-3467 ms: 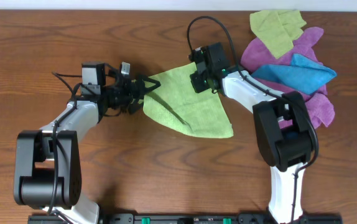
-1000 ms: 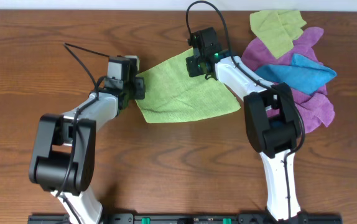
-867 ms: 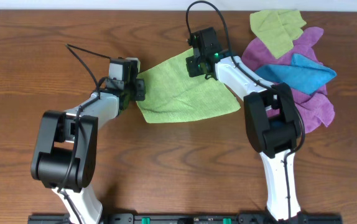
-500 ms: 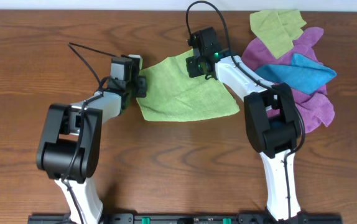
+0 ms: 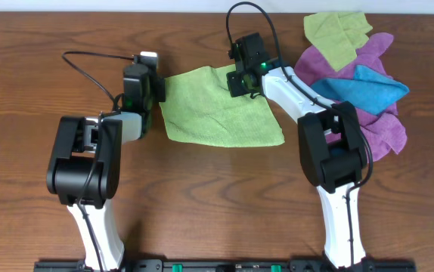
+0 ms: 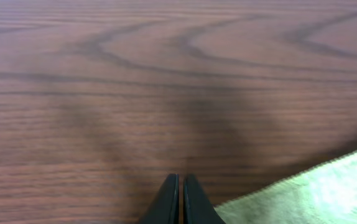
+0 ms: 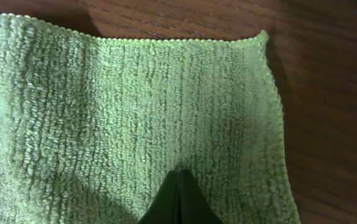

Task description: Fold the cloth

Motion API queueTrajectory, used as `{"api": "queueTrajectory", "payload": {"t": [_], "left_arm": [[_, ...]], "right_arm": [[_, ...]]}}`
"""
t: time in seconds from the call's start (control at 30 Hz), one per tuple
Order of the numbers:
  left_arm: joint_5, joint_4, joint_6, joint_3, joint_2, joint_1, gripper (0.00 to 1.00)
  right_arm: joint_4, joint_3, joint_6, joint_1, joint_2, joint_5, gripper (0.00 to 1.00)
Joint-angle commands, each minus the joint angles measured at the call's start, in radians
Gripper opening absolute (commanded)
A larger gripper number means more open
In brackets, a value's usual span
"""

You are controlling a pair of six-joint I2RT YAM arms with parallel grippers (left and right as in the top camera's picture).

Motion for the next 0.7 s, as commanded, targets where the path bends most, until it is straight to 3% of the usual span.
{"api": "queueTrajectory", "payload": {"t": [0.0,0.13,0.27,0.37,0.43,0.53,0.67], "left_arm": [[-0.017,0.026,0.014,0.021,0.008,-0.002,0.06],[0.03,0.081,0.004,0.021,-0.037,-0.009,0.06],[0.03,0.043,-0.03,0.021,-0.137,-0.016,0.06],[0.031,-0.106,-0.037,0.021,-0.234,-0.021,0.06],[0.043,-0.287,-0.059,0.021,-0.304,-0.027,0.06],[0.167,-0.505,-0.082,0.021,-0.352,-0.028,0.06],[0.233,-0.609,-0.103,0.021,-0.309,-0.034,0.05]], "right_arm": [[-0.006,-0.018,0.011,0.016,-0.033,0.002,0.01],[0.003,-0.018,0.01,0.014,-0.052,0.027,0.01],[0.0,-0.018,0.011,0.014,-0.069,0.026,0.01],[-0.008,-0.018,0.011,0.015,-0.082,0.026,0.01],[-0.014,-0.018,0.011,0.015,-0.093,0.026,0.01],[-0.021,-0.018,0.011,0.015,-0.098,0.026,0.01],[-0.035,-0.018,0.011,0.015,-0.098,0.018,0.01]]}}
